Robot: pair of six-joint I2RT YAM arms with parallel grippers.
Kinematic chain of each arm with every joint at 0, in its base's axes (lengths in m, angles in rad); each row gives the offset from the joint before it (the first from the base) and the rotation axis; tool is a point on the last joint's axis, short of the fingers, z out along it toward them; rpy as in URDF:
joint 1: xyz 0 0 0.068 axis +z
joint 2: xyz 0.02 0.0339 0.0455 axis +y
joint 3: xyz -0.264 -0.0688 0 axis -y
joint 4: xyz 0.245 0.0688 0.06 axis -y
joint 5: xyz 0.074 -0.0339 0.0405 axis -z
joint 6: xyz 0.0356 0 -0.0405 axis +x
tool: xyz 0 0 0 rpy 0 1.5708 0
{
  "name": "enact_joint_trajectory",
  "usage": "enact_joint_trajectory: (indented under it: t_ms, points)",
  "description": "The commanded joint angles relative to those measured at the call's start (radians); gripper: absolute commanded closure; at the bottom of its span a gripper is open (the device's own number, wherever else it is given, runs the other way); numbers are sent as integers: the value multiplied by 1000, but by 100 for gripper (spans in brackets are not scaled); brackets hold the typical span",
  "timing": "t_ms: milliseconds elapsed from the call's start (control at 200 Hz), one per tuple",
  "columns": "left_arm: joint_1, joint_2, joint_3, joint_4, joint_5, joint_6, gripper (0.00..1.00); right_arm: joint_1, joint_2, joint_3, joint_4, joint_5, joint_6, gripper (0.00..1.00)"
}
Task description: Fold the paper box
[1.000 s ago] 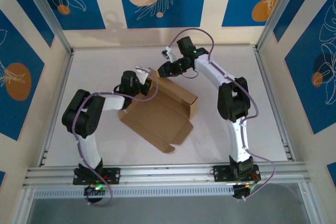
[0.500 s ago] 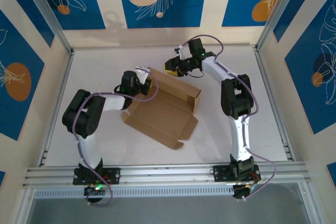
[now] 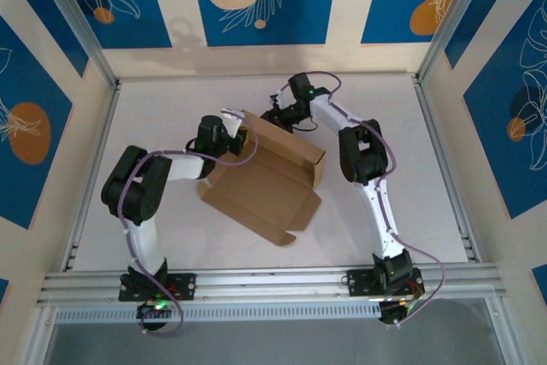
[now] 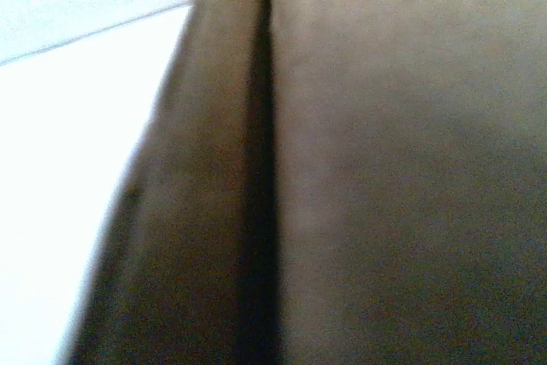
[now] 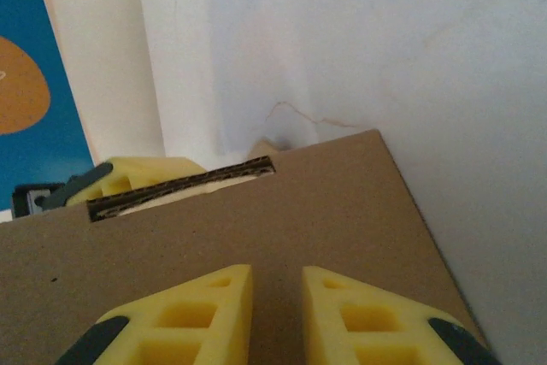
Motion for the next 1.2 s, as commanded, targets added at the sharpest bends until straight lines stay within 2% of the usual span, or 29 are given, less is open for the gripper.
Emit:
enact_joint_trajectory:
  t_ms: [0,480,680,770,920,1081,1196]
  points:
    - [0,9,26,12,-28,-24,100,32,6,44,-91,-130,-72,77]
    - [-42,28,57,-2,-167,-18,100,73,32,81,-146,-233,-105,77]
    - [-43,27,55,3,-160,-34,100,43,10,92,-158,-150,-86,78]
    - [-46,23,47,5,-145,-48,100,18,-28,64,-119,-96,-40,74]
    - [-55,28,53,6,-209,-65,100,12,-71,25,-38,-29,49,74]
    - [-79,36,73,-24,-246,-77,100,54,-41,26,-25,-41,69,74]
    - [-92,37,80,-45,-334,-97,100,61,-29,19,-18,-58,78,75]
